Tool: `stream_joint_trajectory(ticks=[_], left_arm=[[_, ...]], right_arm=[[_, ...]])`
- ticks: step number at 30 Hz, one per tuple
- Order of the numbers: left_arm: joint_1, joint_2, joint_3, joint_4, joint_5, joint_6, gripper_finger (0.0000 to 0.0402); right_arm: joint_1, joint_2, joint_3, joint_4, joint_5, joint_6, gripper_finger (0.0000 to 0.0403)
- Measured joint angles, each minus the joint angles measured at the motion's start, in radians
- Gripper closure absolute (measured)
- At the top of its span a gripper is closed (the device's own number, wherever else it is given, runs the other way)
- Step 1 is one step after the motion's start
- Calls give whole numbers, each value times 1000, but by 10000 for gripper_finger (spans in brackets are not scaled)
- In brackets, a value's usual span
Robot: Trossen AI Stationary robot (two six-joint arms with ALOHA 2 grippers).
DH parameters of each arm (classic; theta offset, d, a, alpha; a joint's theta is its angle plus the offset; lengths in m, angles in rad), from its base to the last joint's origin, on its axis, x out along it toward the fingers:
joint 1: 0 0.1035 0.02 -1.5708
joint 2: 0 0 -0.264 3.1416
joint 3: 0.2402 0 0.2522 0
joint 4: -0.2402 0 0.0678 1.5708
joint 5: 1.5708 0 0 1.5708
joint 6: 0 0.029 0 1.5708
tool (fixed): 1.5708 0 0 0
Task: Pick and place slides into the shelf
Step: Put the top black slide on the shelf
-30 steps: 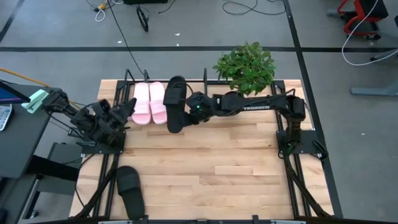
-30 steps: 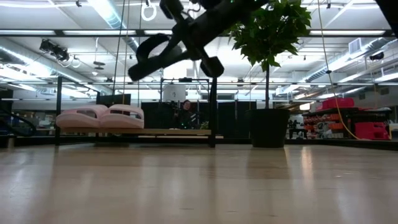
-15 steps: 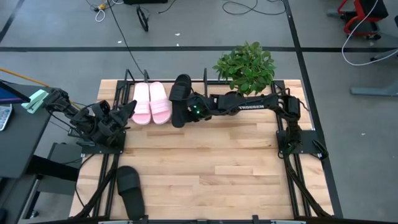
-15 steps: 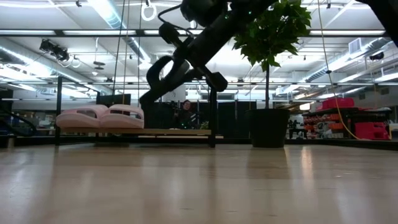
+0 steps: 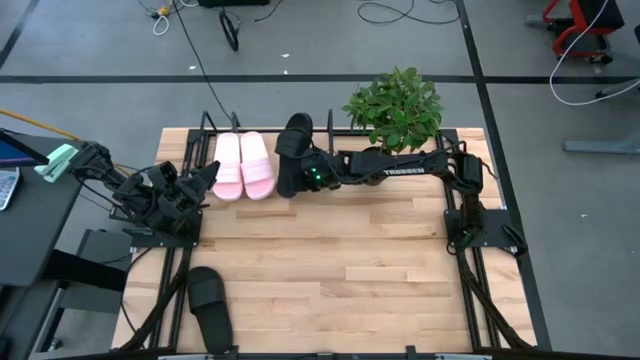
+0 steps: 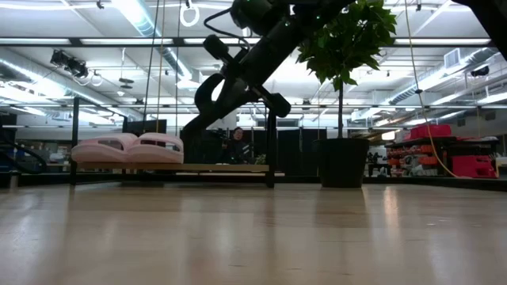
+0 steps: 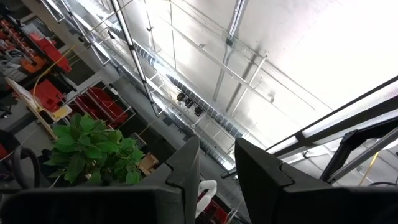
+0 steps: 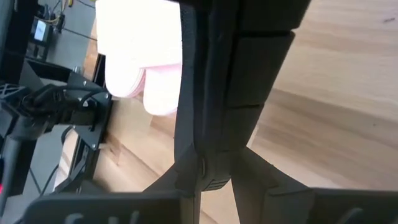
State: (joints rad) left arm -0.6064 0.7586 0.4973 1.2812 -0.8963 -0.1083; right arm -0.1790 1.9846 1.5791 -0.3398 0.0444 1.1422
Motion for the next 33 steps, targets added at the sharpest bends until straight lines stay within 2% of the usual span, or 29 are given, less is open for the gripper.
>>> stream_joint_trajectory(ticks=[5, 10, 17, 22, 28, 33], left_arm=[[0, 0, 0, 0, 0, 0, 294], [0, 0, 0, 0, 4, -10, 294], [0, 0, 0, 0, 10, -11, 294], [0, 0, 0, 1, 10, -11, 294], [0, 0, 0, 0, 11, -17, 294], [0, 0, 0, 0, 11, -19, 294]], right_arm=[[-8, 11, 1, 11, -2, -3, 339], [-8, 61, 1, 34, -58, -8, 340], [1, 110, 47, 43, -24, -1, 340], [-10, 186, 157, 15, -61, -46, 340], [-13, 264, 350, -188, -72, -162, 340], [-17, 266, 445, -279, -55, -210, 341]])
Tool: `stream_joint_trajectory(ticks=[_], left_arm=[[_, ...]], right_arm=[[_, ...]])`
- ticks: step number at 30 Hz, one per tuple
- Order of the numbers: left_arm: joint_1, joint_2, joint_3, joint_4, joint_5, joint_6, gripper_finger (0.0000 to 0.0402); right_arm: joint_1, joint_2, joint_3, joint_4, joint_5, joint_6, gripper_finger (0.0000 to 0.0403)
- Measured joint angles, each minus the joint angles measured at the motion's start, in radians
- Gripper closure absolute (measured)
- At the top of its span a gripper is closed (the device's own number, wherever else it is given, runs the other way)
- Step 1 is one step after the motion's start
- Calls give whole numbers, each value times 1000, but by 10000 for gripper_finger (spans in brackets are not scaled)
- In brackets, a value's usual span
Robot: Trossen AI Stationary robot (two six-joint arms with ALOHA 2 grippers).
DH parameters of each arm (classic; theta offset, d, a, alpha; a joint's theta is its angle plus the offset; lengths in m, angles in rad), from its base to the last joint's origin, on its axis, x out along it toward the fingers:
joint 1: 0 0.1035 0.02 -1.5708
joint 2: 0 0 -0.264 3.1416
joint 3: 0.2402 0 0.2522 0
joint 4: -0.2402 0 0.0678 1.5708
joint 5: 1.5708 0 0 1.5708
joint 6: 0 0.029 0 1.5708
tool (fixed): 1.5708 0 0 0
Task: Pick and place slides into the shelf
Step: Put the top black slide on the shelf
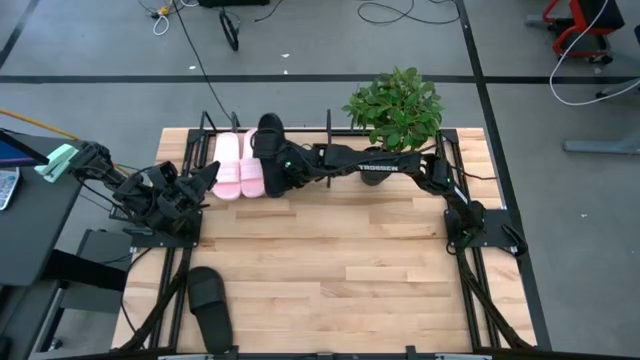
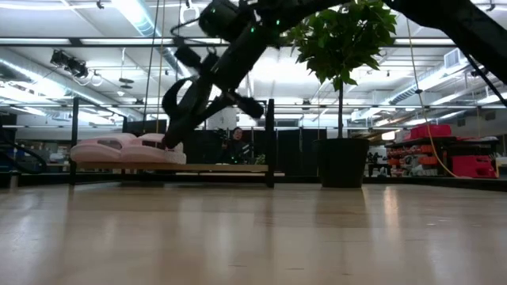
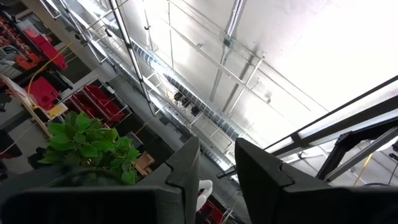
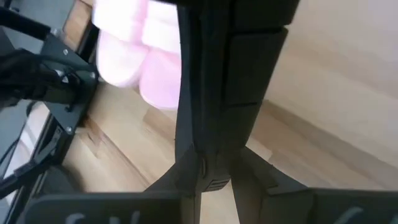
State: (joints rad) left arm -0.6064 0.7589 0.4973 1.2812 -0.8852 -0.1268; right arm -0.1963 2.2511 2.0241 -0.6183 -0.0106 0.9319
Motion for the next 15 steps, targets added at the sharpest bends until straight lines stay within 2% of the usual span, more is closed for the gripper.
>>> stream_joint_trajectory(ticks=[10, 15], left_arm=[[0, 0, 0, -3, 0, 7, 294], [0, 0, 0, -3, 0, 7, 294]], right_arm=[[-24, -35, 15, -157, -23, 8, 341], [-42, -29, 15, -139, -48, 34, 341]])
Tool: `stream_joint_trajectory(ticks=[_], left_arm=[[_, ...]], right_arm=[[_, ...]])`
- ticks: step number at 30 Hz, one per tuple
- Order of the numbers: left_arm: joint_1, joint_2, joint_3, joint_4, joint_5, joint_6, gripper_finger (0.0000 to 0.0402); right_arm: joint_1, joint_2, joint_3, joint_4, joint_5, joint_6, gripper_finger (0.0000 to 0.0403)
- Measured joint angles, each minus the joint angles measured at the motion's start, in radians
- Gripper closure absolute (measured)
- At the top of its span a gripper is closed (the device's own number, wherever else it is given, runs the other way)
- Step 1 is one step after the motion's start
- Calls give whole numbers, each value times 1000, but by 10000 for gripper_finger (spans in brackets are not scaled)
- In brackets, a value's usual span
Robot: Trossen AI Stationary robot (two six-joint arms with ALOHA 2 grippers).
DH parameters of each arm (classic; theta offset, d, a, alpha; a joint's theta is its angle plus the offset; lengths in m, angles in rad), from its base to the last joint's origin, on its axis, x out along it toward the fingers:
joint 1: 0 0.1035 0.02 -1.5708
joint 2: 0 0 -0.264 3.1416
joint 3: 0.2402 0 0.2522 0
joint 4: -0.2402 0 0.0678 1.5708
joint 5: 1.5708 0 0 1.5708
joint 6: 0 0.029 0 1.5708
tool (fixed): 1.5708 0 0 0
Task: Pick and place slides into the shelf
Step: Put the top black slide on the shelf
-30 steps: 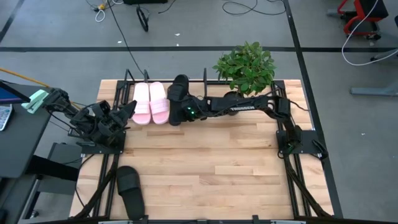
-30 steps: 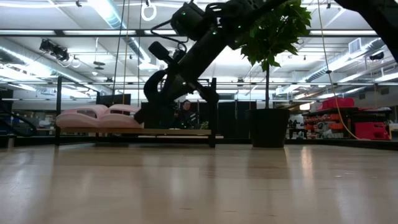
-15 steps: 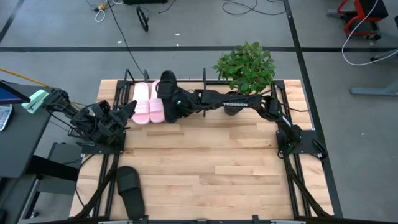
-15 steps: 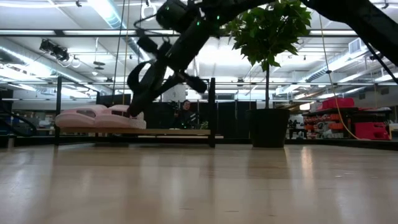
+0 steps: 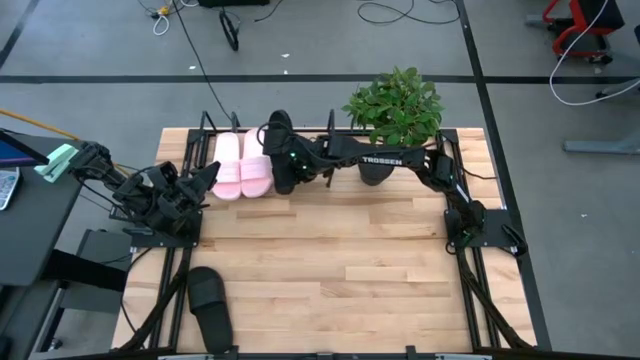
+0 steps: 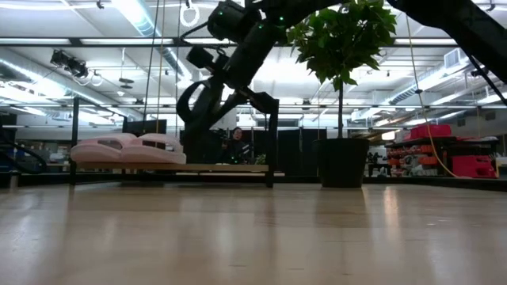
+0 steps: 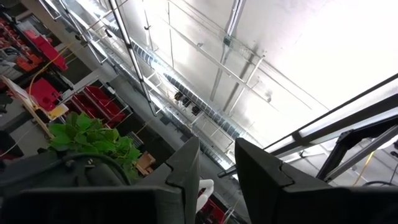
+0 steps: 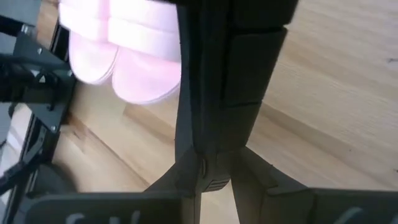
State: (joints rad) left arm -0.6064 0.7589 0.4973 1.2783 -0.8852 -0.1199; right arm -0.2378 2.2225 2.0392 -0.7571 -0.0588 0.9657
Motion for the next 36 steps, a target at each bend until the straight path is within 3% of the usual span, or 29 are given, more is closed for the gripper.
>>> stream_joint_trajectory(ticks=[26, 36], left_arm=[[0, 0, 0, 0, 0, 1, 294], [0, 0, 0, 0, 0, -2, 294]], right_arm=[[-29, 1, 0, 77, -58, -69, 342], [-81, 54, -2, 69, -184, -54, 342]])
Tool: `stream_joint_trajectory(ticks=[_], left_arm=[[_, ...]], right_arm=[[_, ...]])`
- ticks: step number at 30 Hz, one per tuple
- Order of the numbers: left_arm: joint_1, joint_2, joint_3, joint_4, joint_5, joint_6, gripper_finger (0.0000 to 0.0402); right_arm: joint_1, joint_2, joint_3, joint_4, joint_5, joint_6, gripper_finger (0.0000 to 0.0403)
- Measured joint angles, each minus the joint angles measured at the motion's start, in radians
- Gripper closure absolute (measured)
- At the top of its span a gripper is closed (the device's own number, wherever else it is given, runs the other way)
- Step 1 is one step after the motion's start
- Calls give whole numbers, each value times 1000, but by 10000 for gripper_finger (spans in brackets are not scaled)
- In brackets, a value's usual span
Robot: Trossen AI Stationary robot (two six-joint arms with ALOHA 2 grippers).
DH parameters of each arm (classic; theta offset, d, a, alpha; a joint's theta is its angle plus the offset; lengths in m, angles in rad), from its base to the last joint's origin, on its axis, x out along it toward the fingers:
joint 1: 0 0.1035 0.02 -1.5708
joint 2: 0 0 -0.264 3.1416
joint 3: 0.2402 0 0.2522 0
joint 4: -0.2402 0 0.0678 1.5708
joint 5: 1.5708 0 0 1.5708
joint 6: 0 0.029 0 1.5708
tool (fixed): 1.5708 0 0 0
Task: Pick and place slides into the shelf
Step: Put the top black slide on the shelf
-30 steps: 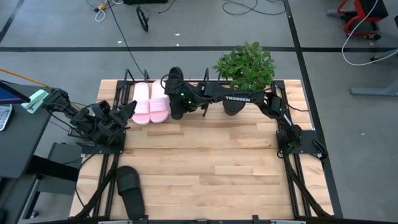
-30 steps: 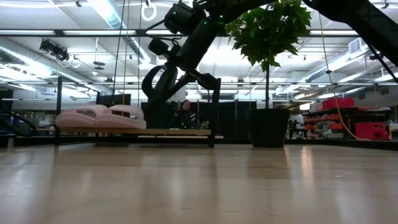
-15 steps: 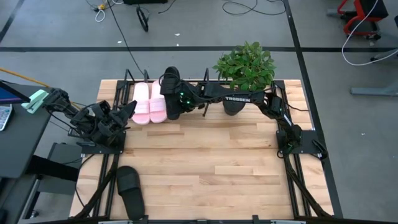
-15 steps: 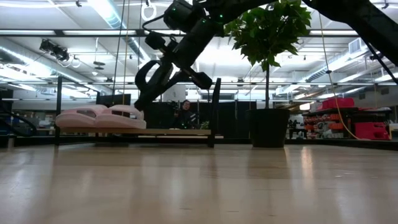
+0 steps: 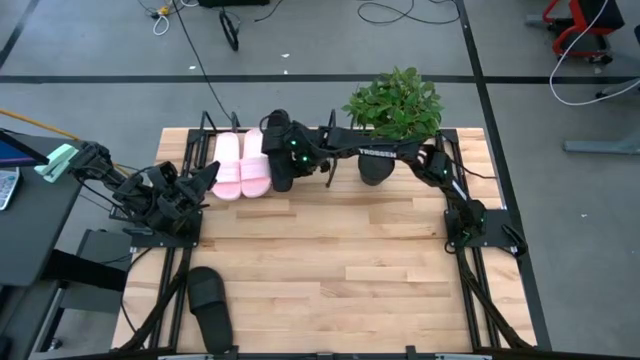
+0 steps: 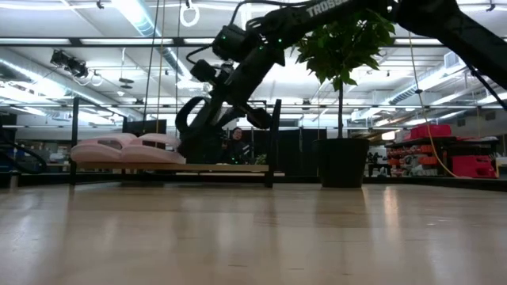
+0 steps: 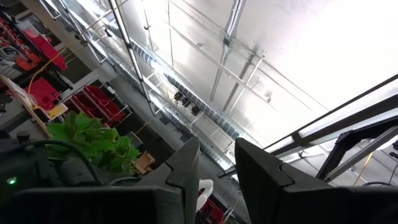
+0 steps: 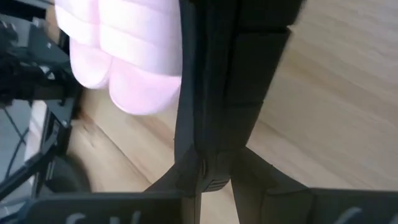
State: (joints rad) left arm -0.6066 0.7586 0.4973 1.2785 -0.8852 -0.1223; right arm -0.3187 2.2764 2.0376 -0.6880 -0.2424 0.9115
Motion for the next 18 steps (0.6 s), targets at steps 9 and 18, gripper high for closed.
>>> stream_joint_trajectory(ticks=[9, 18], left_arm=[[0, 0, 0, -3, 0, -2, 294], [0, 0, 0, -3, 0, 0, 294]], right_arm=[[-28, 3, 0, 3, -37, -4, 342], [-35, 3, -31, 13, -91, -7, 342]])
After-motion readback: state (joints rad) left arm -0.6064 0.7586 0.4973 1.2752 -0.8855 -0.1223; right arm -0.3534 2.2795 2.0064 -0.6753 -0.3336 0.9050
